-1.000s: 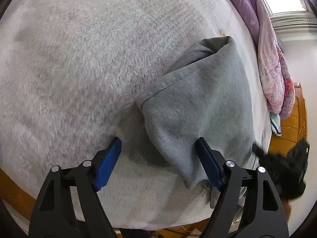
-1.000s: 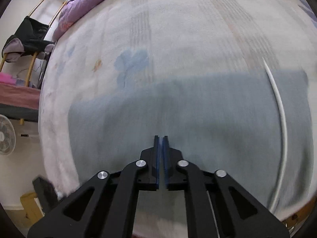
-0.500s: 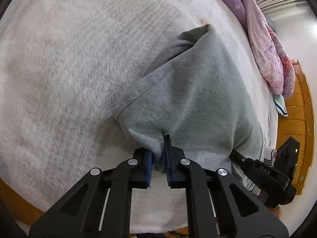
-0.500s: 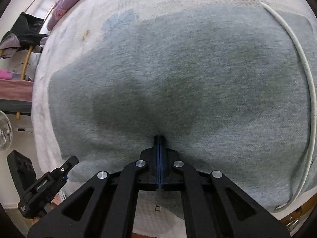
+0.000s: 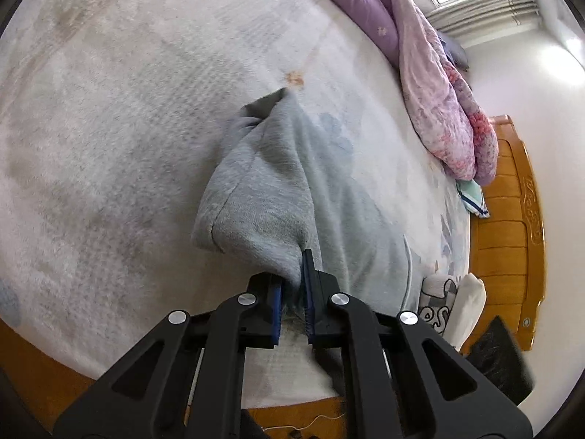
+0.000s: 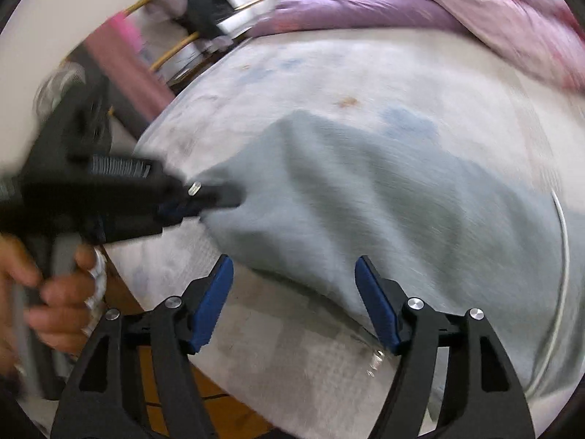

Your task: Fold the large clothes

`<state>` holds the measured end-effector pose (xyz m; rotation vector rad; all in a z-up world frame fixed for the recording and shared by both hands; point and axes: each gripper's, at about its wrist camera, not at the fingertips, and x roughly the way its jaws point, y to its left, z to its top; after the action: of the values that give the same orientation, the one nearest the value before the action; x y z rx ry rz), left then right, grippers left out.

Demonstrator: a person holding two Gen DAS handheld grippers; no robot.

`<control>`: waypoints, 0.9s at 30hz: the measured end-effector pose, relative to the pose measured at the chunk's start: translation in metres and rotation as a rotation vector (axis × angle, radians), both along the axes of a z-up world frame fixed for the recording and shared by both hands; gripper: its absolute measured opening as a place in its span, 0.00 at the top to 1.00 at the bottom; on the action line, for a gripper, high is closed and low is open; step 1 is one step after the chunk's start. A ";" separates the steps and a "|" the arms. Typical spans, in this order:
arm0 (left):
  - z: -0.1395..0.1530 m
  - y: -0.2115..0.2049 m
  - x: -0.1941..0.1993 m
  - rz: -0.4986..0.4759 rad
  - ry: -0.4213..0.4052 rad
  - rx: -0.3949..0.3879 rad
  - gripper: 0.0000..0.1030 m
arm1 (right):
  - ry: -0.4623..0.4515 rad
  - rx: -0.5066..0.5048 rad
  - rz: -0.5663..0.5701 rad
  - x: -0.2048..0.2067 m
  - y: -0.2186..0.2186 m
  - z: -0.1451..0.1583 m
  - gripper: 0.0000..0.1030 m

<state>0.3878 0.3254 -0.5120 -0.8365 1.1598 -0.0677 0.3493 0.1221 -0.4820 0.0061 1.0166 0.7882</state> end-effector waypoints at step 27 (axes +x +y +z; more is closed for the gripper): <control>0.059 -0.032 0.021 0.021 -0.061 0.201 0.31 | 0.473 0.909 -0.714 0.043 -0.179 -0.008 0.83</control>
<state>0.4088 0.2934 -0.4528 -0.6642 1.0811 0.0399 0.3928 -0.0567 -0.4902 1.3149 0.9129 0.5226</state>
